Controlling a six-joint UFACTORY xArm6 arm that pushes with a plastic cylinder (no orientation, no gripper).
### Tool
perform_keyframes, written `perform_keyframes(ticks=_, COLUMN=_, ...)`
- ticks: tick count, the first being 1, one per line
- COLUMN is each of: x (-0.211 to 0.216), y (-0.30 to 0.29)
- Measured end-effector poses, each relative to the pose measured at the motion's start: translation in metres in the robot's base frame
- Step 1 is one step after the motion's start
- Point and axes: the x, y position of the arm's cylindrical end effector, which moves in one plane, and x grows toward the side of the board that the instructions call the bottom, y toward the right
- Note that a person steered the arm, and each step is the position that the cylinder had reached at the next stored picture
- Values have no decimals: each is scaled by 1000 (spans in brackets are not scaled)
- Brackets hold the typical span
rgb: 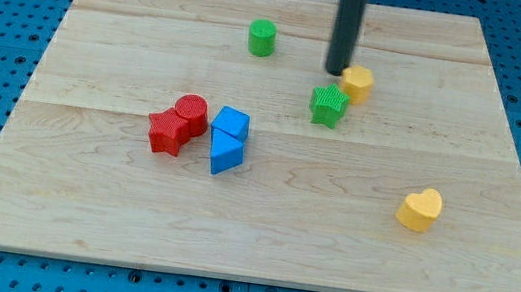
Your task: Move the hexagon into the heart
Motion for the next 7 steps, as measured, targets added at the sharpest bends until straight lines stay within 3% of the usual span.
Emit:
perform_keyframes(ticks=1, x=6, y=21)
perform_keyframes(ticks=2, x=69, y=18)
perform_keyframes(ticks=4, x=83, y=49)
perform_keyframes(ticks=5, x=140, y=44)
perform_keyframes(ticks=7, x=127, y=20)
